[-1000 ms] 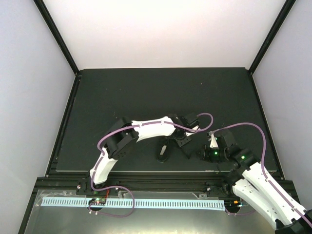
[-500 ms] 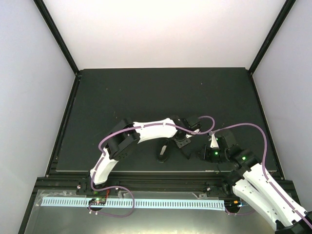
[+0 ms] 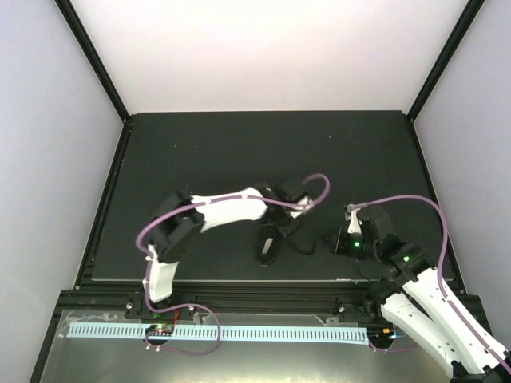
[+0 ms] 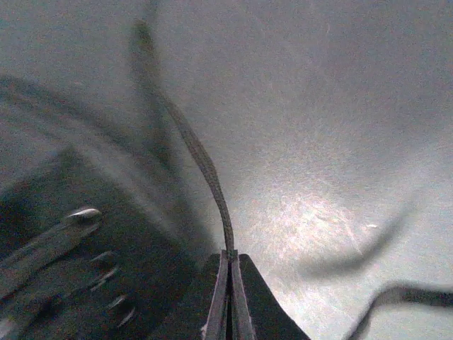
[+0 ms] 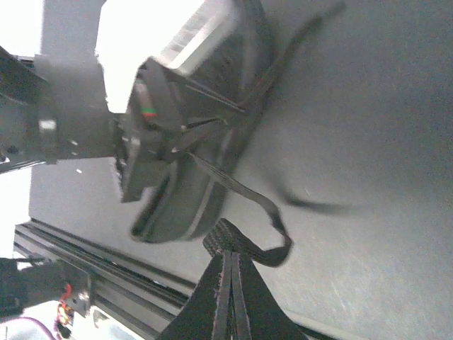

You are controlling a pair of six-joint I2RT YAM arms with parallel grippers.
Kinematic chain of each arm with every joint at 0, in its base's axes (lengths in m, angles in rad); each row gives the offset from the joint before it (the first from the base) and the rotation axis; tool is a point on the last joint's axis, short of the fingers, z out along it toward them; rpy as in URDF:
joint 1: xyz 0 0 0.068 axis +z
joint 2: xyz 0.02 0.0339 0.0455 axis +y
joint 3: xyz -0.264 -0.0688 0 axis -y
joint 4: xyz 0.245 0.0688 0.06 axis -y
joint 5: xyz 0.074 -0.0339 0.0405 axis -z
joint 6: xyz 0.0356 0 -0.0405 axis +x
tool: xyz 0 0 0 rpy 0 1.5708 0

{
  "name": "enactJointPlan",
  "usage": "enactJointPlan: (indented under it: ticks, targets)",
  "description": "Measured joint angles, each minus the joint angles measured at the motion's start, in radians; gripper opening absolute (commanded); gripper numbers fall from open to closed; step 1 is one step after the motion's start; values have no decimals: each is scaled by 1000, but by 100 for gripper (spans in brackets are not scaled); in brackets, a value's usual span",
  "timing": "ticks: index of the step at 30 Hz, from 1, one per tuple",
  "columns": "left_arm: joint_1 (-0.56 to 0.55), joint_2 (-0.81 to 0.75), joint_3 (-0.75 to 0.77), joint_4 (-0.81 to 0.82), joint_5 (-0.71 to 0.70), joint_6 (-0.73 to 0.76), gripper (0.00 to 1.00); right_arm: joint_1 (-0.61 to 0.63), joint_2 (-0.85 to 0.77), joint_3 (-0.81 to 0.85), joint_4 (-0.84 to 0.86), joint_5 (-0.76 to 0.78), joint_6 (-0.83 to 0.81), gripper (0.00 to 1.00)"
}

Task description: Tie the shoes

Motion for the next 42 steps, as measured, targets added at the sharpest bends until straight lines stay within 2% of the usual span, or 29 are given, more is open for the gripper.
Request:
enactJointPlan:
  ticks: [7,14,24,34,42]
  targets:
    - [216,-298,-204,251,378,-104,2,0,42,150,124,31,-22,2]
    - [273,-356,-339,388,625,-132,1,0,251,383,284,16,-61,2]
    - [349,-360,-394,540,803,-171,2,0,418,504,359,10,-95,2]
    - [406,-372,-453,630,897,-211,3,0,444,520,359,61,-102,2]
    - [409,-381,-456,685,950,-235,9,0,480,528,367,62,-101,2]
